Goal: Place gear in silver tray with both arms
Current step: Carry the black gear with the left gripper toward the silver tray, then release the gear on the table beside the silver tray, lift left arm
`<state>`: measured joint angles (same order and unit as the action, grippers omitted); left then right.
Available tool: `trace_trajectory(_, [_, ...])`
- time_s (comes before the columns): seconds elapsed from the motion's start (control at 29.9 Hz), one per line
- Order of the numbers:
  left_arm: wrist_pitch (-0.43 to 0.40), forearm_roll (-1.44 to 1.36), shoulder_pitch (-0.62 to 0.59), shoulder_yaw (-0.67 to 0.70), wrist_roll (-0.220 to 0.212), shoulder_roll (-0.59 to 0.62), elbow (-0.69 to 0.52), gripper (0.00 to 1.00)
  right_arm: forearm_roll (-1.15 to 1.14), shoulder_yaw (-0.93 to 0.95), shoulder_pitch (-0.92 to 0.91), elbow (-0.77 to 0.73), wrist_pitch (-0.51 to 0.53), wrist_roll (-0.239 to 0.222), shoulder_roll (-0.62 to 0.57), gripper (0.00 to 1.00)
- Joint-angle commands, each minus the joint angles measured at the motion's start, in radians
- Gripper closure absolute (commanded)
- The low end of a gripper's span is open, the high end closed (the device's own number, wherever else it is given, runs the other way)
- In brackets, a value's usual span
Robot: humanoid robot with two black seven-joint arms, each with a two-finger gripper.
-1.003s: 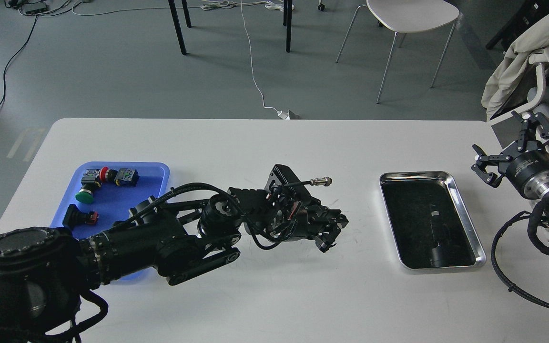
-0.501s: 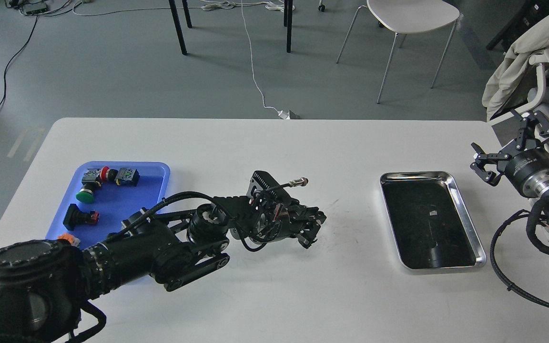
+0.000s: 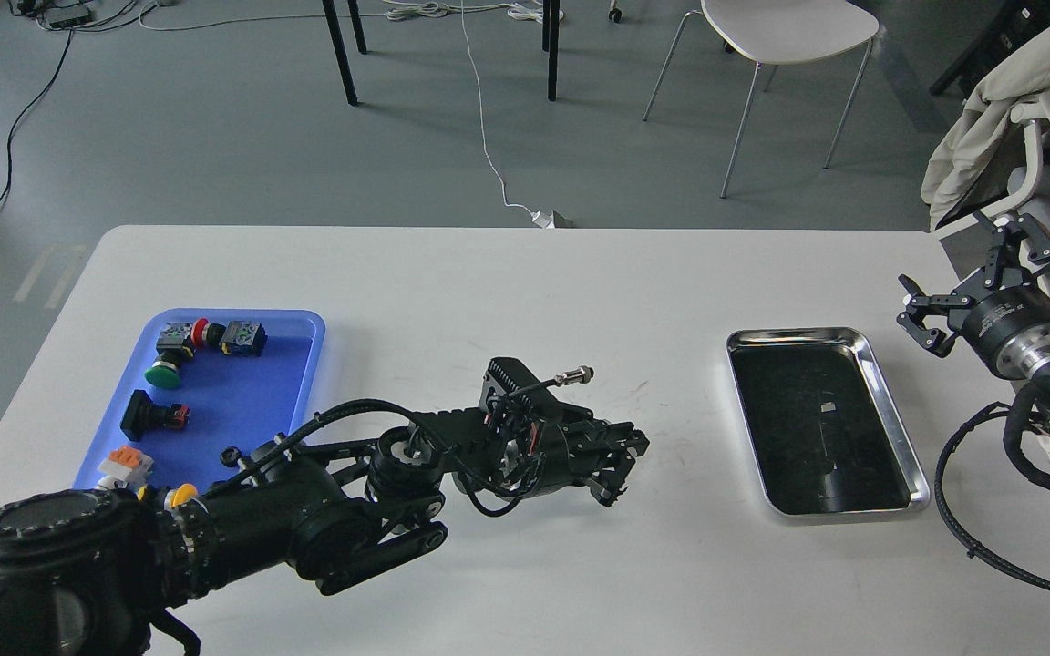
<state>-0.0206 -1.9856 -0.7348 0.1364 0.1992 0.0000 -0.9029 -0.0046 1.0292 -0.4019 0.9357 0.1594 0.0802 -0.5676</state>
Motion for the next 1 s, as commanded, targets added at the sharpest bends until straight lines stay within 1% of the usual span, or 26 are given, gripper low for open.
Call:
trace_trajectory(0.0, [0.005, 0.001, 0.021, 0.000, 0.000, 0.000, -0.001, 0.84, 0.000, 0.000, 0.000, 0.000, 0.000, 0.001, 0.000, 0.00])
trace_trajectory(0.13, [0.013, 0.001, 0.038, 0.000, 0.000, 0.000, -0.001, 0.80, 0.000, 0.000, 0.000, 0.000, 0.000, 0.001, 0.000, 0.00])
trace_trajectory(0.2, [0.016, 0.001, 0.038, 0.000, 0.000, 0.000, -0.001, 0.76, 0.000, 0.000, 0.000, 0.000, 0.000, 0.000, 0.000, 0.00])
trace_trajectory(0.3, [0.031, 0.002, 0.038, 0.000, 0.000, 0.000, -0.001, 0.63, 0.000, -0.001, -0.002, 0.002, -0.001, 0.001, 0.000, 0.00])
trace_trajectory(0.33, [0.036, 0.004, 0.038, 0.000, 0.000, 0.000, -0.002, 0.55, 0.000, 0.000, -0.002, 0.002, -0.001, 0.000, 0.002, 0.00])
trace_trajectory(0.43, [0.039, 0.037, 0.038, 0.000, 0.000, 0.000, -0.005, 0.41, 0.000, -0.001, -0.002, 0.003, -0.001, 0.001, 0.003, 0.00])
trace_trajectory(0.57, [0.047, 0.099, 0.023, 0.002, -0.004, 0.000, -0.040, 0.20, 0.000, -0.001, -0.005, 0.009, -0.003, 0.000, 0.008, 0.00])
trace_trajectory(0.64, [0.051, 0.123, 0.011, 0.009, -0.004, 0.000, -0.045, 0.17, 0.000, -0.004, -0.008, 0.015, -0.004, 0.000, 0.009, 0.00])
trace_trajectory(0.74, [0.064, 0.195, -0.038, 0.041, -0.004, 0.000, -0.045, 0.11, 0.000, -0.011, -0.009, 0.044, -0.011, 0.000, 0.006, 0.00])
trace_trajectory(0.87, [0.065, 0.318, -0.087, 0.165, -0.009, 0.000, -0.044, 0.06, 0.000, -0.023, -0.009, 0.097, -0.014, 0.000, -0.006, 0.00])
trace_trajectory(0.97, [0.065, 0.407, -0.097, 0.267, -0.014, 0.000, -0.045, 0.03, -0.020, -0.026, -0.009, 0.126, -0.015, 0.000, -0.009, 0.00])
